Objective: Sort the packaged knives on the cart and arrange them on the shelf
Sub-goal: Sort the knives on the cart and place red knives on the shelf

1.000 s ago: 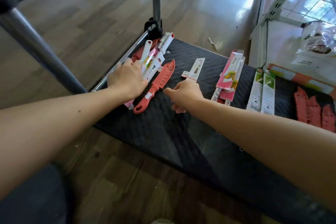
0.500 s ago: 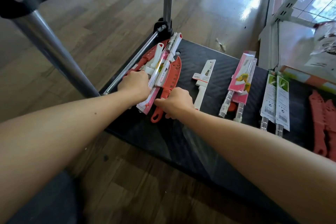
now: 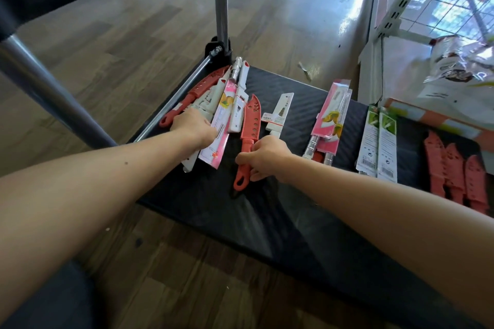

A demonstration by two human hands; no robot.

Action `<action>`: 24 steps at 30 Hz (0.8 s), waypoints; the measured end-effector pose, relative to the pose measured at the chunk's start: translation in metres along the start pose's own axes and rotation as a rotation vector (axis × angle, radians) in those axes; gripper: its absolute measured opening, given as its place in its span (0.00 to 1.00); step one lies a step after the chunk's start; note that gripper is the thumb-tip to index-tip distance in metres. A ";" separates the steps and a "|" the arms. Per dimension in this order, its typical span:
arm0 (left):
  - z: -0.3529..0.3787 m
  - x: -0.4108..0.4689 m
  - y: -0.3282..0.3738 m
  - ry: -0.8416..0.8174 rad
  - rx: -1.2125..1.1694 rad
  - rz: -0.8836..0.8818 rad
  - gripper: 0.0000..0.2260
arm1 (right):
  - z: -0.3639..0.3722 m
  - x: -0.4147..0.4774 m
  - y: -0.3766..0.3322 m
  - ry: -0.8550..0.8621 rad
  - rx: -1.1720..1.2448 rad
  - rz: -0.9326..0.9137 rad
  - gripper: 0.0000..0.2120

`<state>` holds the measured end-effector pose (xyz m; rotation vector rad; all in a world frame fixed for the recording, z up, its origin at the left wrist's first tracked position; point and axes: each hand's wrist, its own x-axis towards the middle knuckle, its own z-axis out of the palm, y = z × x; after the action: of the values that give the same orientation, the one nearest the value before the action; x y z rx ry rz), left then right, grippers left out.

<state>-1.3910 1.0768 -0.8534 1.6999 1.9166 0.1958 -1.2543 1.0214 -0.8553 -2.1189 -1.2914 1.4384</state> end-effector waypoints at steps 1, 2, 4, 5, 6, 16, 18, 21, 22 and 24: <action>0.001 -0.001 0.003 0.006 -0.030 -0.014 0.04 | -0.002 0.000 0.001 0.005 -0.004 -0.008 0.07; 0.001 -0.003 0.006 0.017 -0.058 -0.029 0.03 | -0.005 -0.001 0.002 0.014 -0.006 -0.017 0.08; 0.002 -0.005 0.009 0.040 -0.107 -0.061 0.08 | -0.010 -0.003 0.002 0.034 -0.005 -0.033 0.08; 0.003 -0.006 0.010 0.052 -0.126 -0.071 0.10 | -0.013 -0.004 0.002 0.040 -0.005 -0.042 0.08; 0.002 -0.007 0.012 0.067 -0.141 -0.073 0.11 | -0.015 -0.005 0.002 0.043 -0.008 -0.050 0.08; -0.003 -0.024 0.035 0.108 -0.183 0.059 0.07 | -0.035 -0.016 0.010 0.077 -0.020 -0.062 0.09; 0.004 -0.029 0.042 0.096 -0.152 0.081 0.07 | -0.039 -0.017 0.015 0.078 -0.019 -0.056 0.07; 0.015 -0.037 0.055 0.044 -0.137 0.093 0.06 | -0.049 -0.019 0.024 0.082 -0.012 -0.048 0.07; 0.018 -0.039 0.059 0.027 -0.135 0.096 0.06 | -0.053 -0.020 0.027 0.087 -0.012 -0.046 0.08; 0.026 -0.042 0.068 -0.005 -0.140 0.104 0.06 | -0.062 -0.023 0.034 0.103 -0.004 -0.038 0.10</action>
<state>-1.3179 1.0427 -0.8299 1.7049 1.7684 0.3569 -1.1863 0.9991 -0.8343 -2.1291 -1.2899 1.2953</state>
